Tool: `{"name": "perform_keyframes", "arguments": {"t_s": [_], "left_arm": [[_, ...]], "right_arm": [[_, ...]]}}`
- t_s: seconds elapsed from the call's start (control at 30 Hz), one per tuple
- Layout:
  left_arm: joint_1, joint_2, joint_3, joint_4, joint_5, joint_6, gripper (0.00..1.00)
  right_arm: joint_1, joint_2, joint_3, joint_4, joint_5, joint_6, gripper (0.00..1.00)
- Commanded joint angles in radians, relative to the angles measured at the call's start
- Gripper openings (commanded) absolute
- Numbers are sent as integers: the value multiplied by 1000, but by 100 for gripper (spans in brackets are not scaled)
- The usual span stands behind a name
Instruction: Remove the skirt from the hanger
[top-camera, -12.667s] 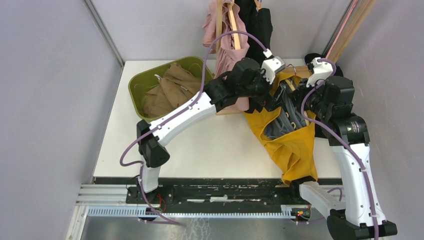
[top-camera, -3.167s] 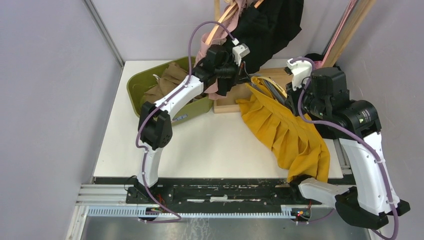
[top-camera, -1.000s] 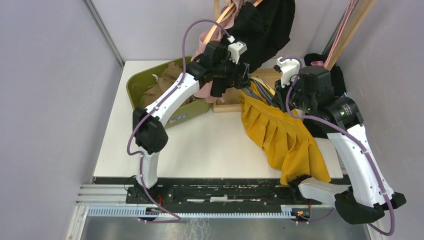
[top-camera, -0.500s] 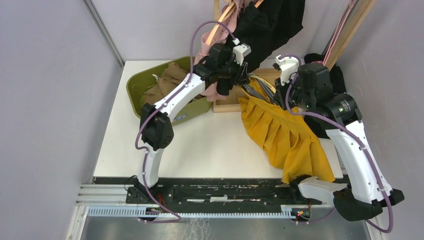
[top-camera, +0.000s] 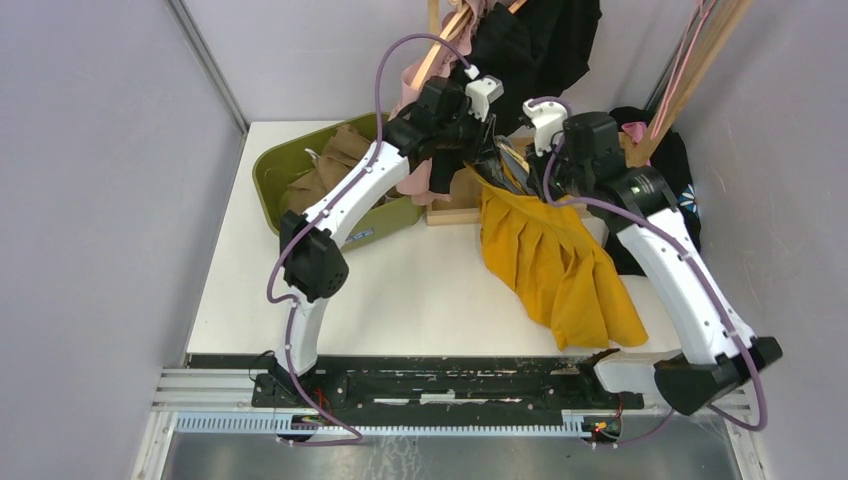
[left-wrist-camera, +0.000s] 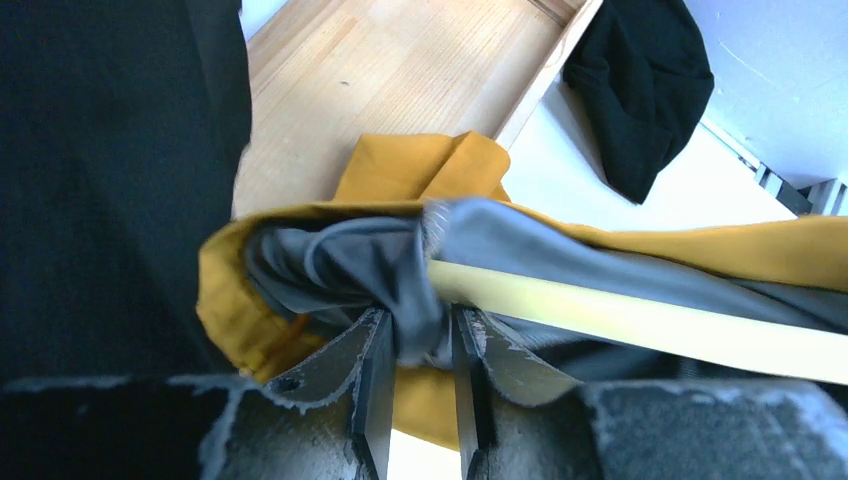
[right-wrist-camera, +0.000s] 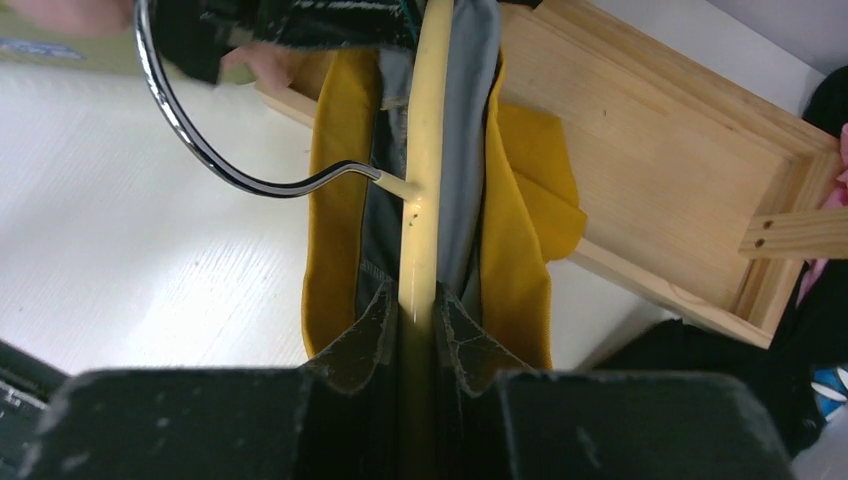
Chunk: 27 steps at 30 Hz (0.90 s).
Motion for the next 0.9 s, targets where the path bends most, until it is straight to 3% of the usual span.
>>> {"name": "perform_keyframes", "arguments": {"t_s": [0.0,0.33,0.47,0.87], "left_arm": [[-11,-118,103,49,-20,-38,32],[-18,-175,33,57,13,-55,32],[-23,-197,-1,51,13,-43,32],[-21,-169,-8,27,-35,20,32]], "right_arm": [[3,73,-6,255,-15,-13,1],[2,320,95,444,10,17,1],[2,392,190,433,-11,52,1],[2,45,11,295,-9,22,1]]}}
